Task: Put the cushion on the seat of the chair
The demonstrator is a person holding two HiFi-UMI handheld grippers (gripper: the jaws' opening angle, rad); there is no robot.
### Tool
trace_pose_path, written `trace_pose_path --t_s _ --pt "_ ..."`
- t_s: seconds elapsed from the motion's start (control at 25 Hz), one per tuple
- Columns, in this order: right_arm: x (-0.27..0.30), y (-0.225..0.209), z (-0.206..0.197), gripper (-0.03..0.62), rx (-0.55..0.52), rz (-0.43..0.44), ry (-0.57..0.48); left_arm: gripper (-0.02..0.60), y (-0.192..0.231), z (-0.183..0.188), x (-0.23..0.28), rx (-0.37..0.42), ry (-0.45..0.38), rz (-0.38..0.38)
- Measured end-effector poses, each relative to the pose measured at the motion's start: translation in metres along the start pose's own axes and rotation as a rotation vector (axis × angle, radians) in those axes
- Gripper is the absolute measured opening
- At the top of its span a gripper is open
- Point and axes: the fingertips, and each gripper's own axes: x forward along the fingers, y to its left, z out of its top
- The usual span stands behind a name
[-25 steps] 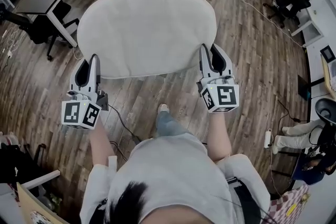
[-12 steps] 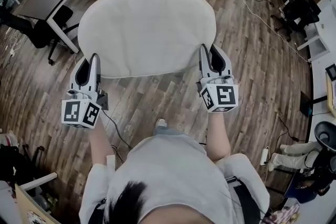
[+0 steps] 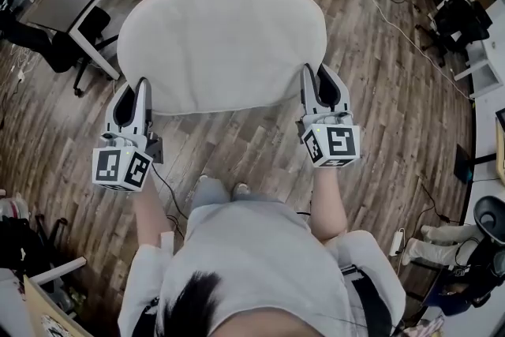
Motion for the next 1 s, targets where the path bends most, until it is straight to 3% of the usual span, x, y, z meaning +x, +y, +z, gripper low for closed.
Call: trace_pose_path --t_s 0.44,1.0 --pt "0.071 -0.004 -0.018 0.072 -0.008 -0.045 0.023 0.06 0.051 -0.017 0.065 -0.026 0.01 -0.039" --pt "0.225 0.02 -0.035 0.072 -0.017 -0.128 0.024 0.06 0.181 -0.022 0.193 -0.028 0.01 -0.122"
